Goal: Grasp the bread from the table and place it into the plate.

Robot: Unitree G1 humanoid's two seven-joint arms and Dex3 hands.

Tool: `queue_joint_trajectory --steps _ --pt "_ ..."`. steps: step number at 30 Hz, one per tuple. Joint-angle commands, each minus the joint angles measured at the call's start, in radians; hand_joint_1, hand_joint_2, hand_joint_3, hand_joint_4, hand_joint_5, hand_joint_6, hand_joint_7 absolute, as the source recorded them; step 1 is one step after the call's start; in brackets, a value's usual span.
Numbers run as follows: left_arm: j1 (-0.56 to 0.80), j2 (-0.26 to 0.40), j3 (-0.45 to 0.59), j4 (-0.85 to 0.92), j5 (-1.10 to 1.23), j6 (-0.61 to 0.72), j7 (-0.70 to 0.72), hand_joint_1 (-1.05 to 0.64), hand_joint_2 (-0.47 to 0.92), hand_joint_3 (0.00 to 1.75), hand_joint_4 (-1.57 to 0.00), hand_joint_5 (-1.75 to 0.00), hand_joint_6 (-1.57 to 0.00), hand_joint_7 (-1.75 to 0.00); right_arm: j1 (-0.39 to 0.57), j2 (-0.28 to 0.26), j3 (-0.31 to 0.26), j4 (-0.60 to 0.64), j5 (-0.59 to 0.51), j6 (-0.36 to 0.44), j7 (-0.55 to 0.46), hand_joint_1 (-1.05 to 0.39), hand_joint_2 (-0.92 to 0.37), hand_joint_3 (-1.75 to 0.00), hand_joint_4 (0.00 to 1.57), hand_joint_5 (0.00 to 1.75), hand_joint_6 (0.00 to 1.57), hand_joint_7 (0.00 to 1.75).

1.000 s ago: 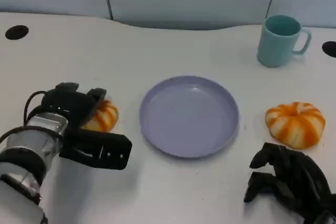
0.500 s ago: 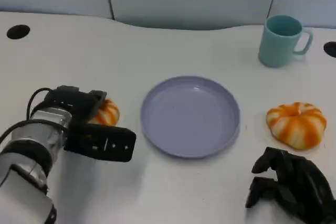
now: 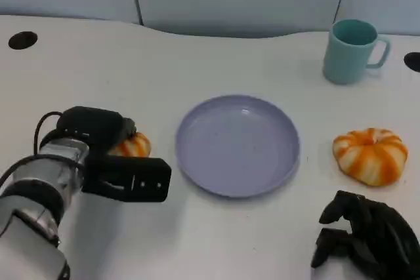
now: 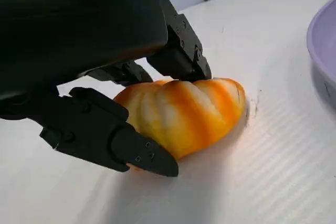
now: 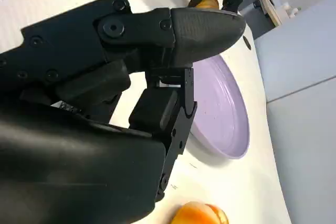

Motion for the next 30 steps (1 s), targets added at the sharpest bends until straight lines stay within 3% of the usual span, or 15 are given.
queue_joint_trajectory --steps 1,2,5,6,7,8,11,13,18,19,21,23,30 --pt "0.063 0.007 -0.006 0.013 -0.003 0.001 0.061 -0.3 0.92 0.17 -0.74 -1.69 -0.69 -1.35 0.012 -0.019 -0.007 -0.014 -0.001 0.008 -0.006 -0.42 -0.92 -0.43 1.24 1.04 1.14 0.99" --pt "0.068 0.008 -0.003 0.014 -0.008 -0.003 0.072 -0.29 0.92 0.27 -0.73 -1.72 -0.59 -1.58 0.011 -0.019 -0.006 -0.014 -0.003 0.01 -0.009 -0.42 -0.92 -0.44 1.24 1.05 1.14 0.99" --pt "0.08 0.011 0.006 0.012 -0.021 -0.017 0.109 -0.26 0.92 0.35 -0.71 -1.74 -0.53 -1.73 0.009 -0.017 -0.007 -0.013 0.001 0.015 -0.01 -0.41 -0.92 -0.44 1.24 1.05 1.14 0.99" --pt "0.085 0.013 0.01 0.009 -0.028 -0.028 0.129 -0.26 0.92 0.36 -0.71 -1.75 -0.53 -1.74 0.008 -0.016 -0.007 -0.011 0.002 0.014 -0.01 -0.41 -0.92 -0.44 1.24 1.05 1.14 0.99" --pt "0.088 0.015 0.012 0.008 -0.033 -0.035 0.143 -0.27 0.92 0.31 -0.71 -1.75 -0.55 -1.5 0.007 -0.016 -0.007 -0.01 0.003 0.014 -0.01 -0.41 -0.92 -0.43 1.24 1.05 1.14 0.99" --pt "0.093 0.017 0.018 0.005 -0.041 -0.048 0.168 -0.27 0.92 0.27 -0.71 -1.75 -0.58 -1.37 0.007 -0.015 -0.006 -0.012 0.0 0.016 -0.015 -0.42 -0.92 -0.43 1.24 1.05 1.14 0.99" --pt "0.098 0.02 0.05 0.001 -0.073 -0.078 0.201 -0.25 0.92 0.33 -0.71 -1.75 -0.48 -1.68 0.007 -0.014 -0.003 -0.017 -0.004 0.019 -0.022 -0.42 -0.92 -0.41 1.24 1.05 1.14 1.0" --pt "0.098 0.021 0.063 0.0 -0.087 -0.087 0.203 -0.25 0.92 0.43 -0.71 -1.75 -0.47 -1.73 0.006 -0.014 -0.003 -0.013 0.0 0.015 -0.017 -0.42 -0.92 -0.42 1.24 1.05 1.14 1.0" --pt "0.099 0.021 0.07 0.001 -0.087 -0.09 0.204 -0.25 0.92 0.47 -0.71 -1.75 -0.46 -1.75 0.006 -0.014 -0.003 -0.013 0.001 0.015 -0.016 -0.42 -0.92 -0.43 1.24 1.06 1.13 1.01" --pt "0.092 0.024 0.12 -0.014 -0.135 -0.142 0.233 -0.25 0.92 0.47 -0.71 -1.75 -0.46 -1.75 0.001 -0.013 -0.004 -0.002 -0.001 0.009 -0.015 -0.42 -0.92 -0.43 1.24 1.06 1.13 1.01" --pt "0.078 0.023 0.209 -0.037 -0.222 -0.229 0.256 -0.12 0.74 0.75 -0.71 -1.75 -0.52 -1.75 -0.008 -0.013 -0.005 0.013 -0.001 0.007 -0.014 -0.42 -0.92 -0.43 1.24 1.06 1.13 1.01" --pt "0.069 0.017 0.249 -0.048 -0.265 -0.281 0.255 -0.07 0.65 0.9 -0.73 -1.75 -0.57 -1.75 -0.014 -0.013 -0.007 0.024 -0.001 0.004 -0.012 -0.43 -0.92 -0.42 1.25 1.06 1.13 1.0" --pt "0.042 -0.009 0.244 -0.071 -0.255 -0.35 0.284 -0.03 0.55 0.98 -0.75 -1.75 -0.62 -1.75 -0.019 -0.02 -0.004 0.024 -0.009 0.007 -0.015 -0.43 -0.92 -0.42 1.24 1.05 1.13 1.0"
